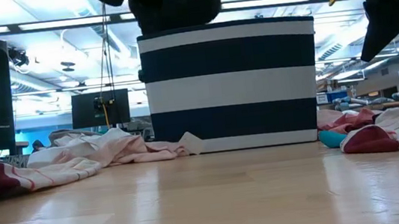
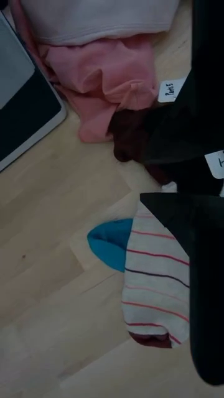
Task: Sort clothes
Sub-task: Put the black shorts into the blue bin
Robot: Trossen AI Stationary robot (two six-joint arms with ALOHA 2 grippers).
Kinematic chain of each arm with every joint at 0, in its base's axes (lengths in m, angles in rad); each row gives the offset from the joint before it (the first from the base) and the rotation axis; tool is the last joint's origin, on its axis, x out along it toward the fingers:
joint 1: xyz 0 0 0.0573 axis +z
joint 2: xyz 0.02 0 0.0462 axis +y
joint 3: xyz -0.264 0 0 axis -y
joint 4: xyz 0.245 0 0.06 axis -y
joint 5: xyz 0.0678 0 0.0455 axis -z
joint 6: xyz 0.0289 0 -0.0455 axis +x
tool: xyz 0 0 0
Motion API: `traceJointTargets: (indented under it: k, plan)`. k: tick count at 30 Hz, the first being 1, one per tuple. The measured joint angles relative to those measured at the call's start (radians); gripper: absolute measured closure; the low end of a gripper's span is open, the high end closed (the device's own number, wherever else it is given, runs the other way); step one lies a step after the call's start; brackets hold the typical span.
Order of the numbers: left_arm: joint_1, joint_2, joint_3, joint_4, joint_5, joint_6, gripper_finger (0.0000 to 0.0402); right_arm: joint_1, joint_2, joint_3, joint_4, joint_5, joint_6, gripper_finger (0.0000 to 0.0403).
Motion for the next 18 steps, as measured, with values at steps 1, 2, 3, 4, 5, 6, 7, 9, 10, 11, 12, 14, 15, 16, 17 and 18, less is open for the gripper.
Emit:
traceJointTargets:
  k: [1,2,3,4,5,6,7,9,10,11,12,14,15,16,17,18]
  plan:
    - [0.019,0.009,0.000,0.012,0.019,-0.027,0.0397,0.000,0.000,0.000,0.000,0.000,0.000,0.0319]
    - [0.036,0.020,0.000,0.012,0.037,-0.058,0.0397,0.000,0.000,0.000,0.000,0.000,0.000,0.0319]
    - [0.054,0.032,0.000,0.013,0.056,-0.090,0.0397,0.000,0.000,0.000,0.000,0.000,0.000,0.0319]
    - [0.071,0.044,0.000,0.007,0.074,-0.122,0.0397,0.000,0.000,0.000,0.000,0.000,0.000,0.0319]
    - [0.087,0.056,0.000,-0.003,0.092,-0.154,0.0396,0.000,0.000,0.000,0.000,0.000,0.000,0.0319]
    - [0.101,0.070,0.000,-0.014,0.110,-0.184,0.0396,0.000,0.000,0.000,0.000,0.000,0.000,0.0319]
    - [0.114,0.084,0.000,-0.027,0.131,-0.214,0.0396,0.000,0.000,0.000,0.000,0.000,0.000,0.0319]
    - [0.141,0.108,-0.001,-0.073,0.182,-0.289,0.0395,0.000,0.000,0.000,0.000,0.000,0.000,0.0319]
    - [0.155,0.119,-0.001,-0.102,0.206,-0.327,0.0395,0.000,0.000,0.000,0.000,0.000,0.000,0.0319]
    - [0.169,0.130,-0.002,-0.130,0.230,-0.359,0.0395,0.000,0.000,0.000,0.000,0.000,0.000,0.0319]
    - [0.182,0.139,-0.002,-0.162,0.251,-0.387,0.0394,0.000,0.000,0.000,0.000,0.000,0.000,0.0319]
    - [0.203,0.158,-0.002,-0.232,0.286,-0.428,0.0394,0.000,0.000,0.000,0.000,0.000,0.000,0.0319]
    - [0.212,0.168,-0.002,-0.269,0.304,-0.447,0.0393,0.000,0.000,0.000,0.001,0.000,0.000,0.0319]
    - [0.216,0.181,-0.002,-0.304,0.324,-0.456,0.0393,0.000,0.000,0.000,0.000,0.000,0.000,0.0319]
    - [0.219,0.191,-0.002,-0.344,0.343,-0.468,0.0393,0.000,0.000,0.000,0.000,0.000,0.000,0.0319]
    - [0.220,0.203,-0.002,-0.386,0.360,-0.476,0.0393,0.000,0.000,0.000,0.000,0.000,0.000,0.0319]
